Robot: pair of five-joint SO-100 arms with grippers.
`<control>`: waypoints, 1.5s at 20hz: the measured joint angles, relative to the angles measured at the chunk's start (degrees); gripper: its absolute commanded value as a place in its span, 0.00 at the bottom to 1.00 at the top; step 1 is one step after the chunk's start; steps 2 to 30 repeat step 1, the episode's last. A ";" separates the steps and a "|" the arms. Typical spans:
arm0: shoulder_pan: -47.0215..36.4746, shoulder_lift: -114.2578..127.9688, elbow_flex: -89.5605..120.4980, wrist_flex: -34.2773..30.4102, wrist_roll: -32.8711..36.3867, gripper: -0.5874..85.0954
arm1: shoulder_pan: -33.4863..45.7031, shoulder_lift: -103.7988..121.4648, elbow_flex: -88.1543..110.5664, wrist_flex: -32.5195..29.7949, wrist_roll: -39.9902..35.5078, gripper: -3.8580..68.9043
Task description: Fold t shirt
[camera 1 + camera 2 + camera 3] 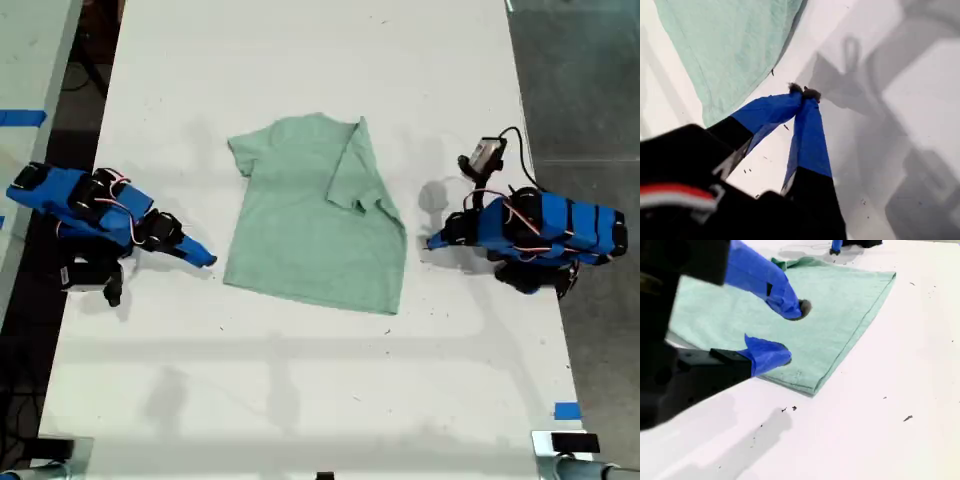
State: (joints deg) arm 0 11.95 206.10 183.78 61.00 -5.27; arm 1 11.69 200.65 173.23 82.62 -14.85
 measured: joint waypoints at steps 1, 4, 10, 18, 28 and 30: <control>0.00 0.00 0.00 0.00 0.00 0.14 | 0.00 0.00 0.00 0.00 0.00 0.06; 0.00 0.00 0.00 0.00 0.00 0.14 | 0.00 0.00 0.00 0.00 0.00 0.06; 0.00 0.00 0.00 0.00 0.00 0.14 | 0.00 0.00 0.00 0.00 0.00 0.06; 0.00 0.00 0.00 0.00 0.00 0.14 | 0.00 0.00 0.00 0.00 0.00 0.06; 0.00 0.00 0.00 0.00 0.00 0.14 | 0.00 0.00 0.00 0.00 0.00 0.06; 0.00 0.00 0.00 0.00 0.00 0.14 | 0.00 0.00 0.00 0.00 0.00 0.06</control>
